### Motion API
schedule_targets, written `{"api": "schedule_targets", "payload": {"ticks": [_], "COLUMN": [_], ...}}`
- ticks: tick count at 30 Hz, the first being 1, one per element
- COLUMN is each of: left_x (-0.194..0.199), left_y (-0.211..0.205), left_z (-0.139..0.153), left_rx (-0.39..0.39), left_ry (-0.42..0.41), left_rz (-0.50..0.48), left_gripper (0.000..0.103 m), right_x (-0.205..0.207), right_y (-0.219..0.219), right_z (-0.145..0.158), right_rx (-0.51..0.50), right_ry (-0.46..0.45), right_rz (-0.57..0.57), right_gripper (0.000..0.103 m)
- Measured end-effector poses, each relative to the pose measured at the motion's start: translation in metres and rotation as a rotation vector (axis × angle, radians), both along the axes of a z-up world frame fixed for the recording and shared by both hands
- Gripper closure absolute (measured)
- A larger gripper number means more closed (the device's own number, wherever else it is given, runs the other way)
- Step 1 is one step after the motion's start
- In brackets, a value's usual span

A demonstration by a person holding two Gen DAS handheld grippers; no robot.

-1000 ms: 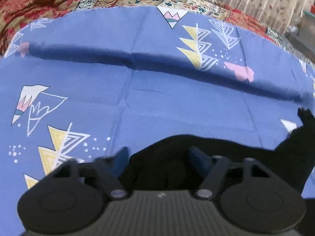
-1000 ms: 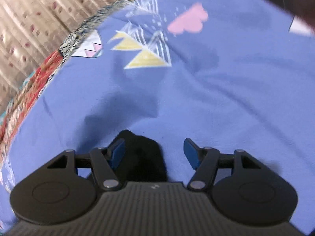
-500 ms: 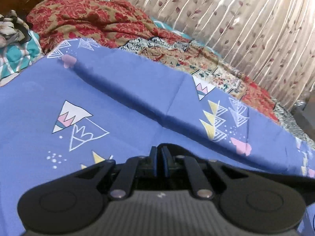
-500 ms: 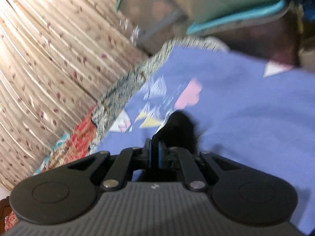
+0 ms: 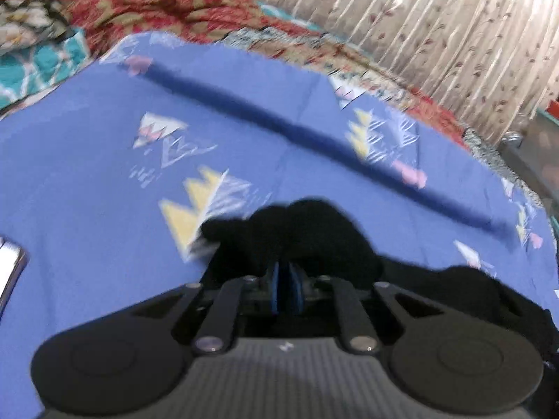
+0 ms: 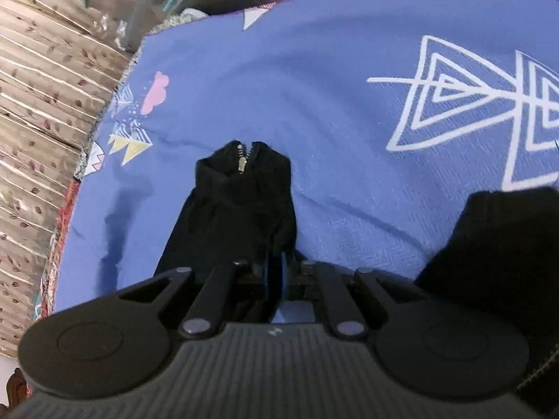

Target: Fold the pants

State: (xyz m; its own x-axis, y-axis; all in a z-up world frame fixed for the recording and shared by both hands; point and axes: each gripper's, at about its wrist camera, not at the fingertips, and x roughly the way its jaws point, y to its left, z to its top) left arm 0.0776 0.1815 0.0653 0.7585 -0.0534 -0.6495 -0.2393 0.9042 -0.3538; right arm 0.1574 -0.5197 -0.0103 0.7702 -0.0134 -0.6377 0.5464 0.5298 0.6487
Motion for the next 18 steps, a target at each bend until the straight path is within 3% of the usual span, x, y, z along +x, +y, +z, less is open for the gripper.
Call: {"api": "schedule_targets", "payload": {"ticks": [2,4,6,9,11,14,18], "left_x": [-0.013,-0.025,-0.03,-0.016,0.006,0.05,0.099], "left_y": [0.01,0.028,0.045,0.061,0.065,0.07,0.067], "left_z": [0.0,0.001,0.001,0.004,0.004,-0.005,-0.035], "left_rx": [-0.03,-0.115,-0.238,-0.37,-0.444,-0.606,-0.737], "left_ry": [0.02,0.022,0.027,0.049,0.073,0.151,0.268], "left_rz": [0.048,0.111,0.149,0.141,0.118,0.09,0.112], "left_gripper": [0.069,0.051,0.049,0.038,0.02,0.005,0.005], "right_x": [0.003,0.002,0.003,-0.005,-0.007,-0.008,-0.007], "right_y": [0.002,-0.006,-0.005,-0.006,-0.003,0.0,0.005], "right_z": [0.001,0.003,0.007,0.005,0.005,0.005,0.006], "right_rx": [0.016,0.056,0.06,0.049,0.045,0.045,0.043], "right_ry": [-0.002,-0.032,-0.046,-0.047,-0.05,-0.046,-0.037], "right_rz": [0.002,0.006,0.006,0.016,0.014,0.012,0.003], "right_gripper": [0.078,0.065,0.058,0.054,0.052,0.05,0.05]}}
